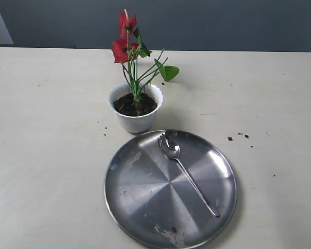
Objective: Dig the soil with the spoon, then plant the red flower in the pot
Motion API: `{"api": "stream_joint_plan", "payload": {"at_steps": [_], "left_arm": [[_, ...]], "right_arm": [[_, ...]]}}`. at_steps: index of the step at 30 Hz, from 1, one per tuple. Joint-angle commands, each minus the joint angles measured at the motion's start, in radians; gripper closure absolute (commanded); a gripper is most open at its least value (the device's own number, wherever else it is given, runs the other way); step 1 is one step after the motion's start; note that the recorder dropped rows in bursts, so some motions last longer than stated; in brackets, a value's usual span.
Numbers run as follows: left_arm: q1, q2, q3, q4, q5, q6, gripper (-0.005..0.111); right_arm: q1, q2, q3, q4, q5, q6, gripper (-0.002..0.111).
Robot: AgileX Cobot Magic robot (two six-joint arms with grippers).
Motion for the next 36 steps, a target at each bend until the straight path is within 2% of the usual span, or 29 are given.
{"api": "stream_joint_plan", "payload": {"at_steps": [1,13,17,36], "left_arm": [[-0.004,-0.002,-0.004,-0.002,-0.004,-0.002,0.106],[-0.005,-0.002,-0.004,-0.002,-0.004,-0.002,0.106],[-0.035,-0.002,-0.004,-0.002,-0.004,-0.002,0.106],[-0.035,-0.002,-0.004,-0.002,-0.004,-0.002,0.106]], "right_arm": [[-0.005,-0.006,0.001,-0.004,0.003,-0.001,0.109],[-0.005,-0.006,0.001,-0.004,0.003,-0.001,0.109],[-0.005,-0.006,0.001,-0.004,0.003,-0.001,0.109],[-0.003,-0.006,0.001,-0.004,0.003,-0.002,0.109]]}}
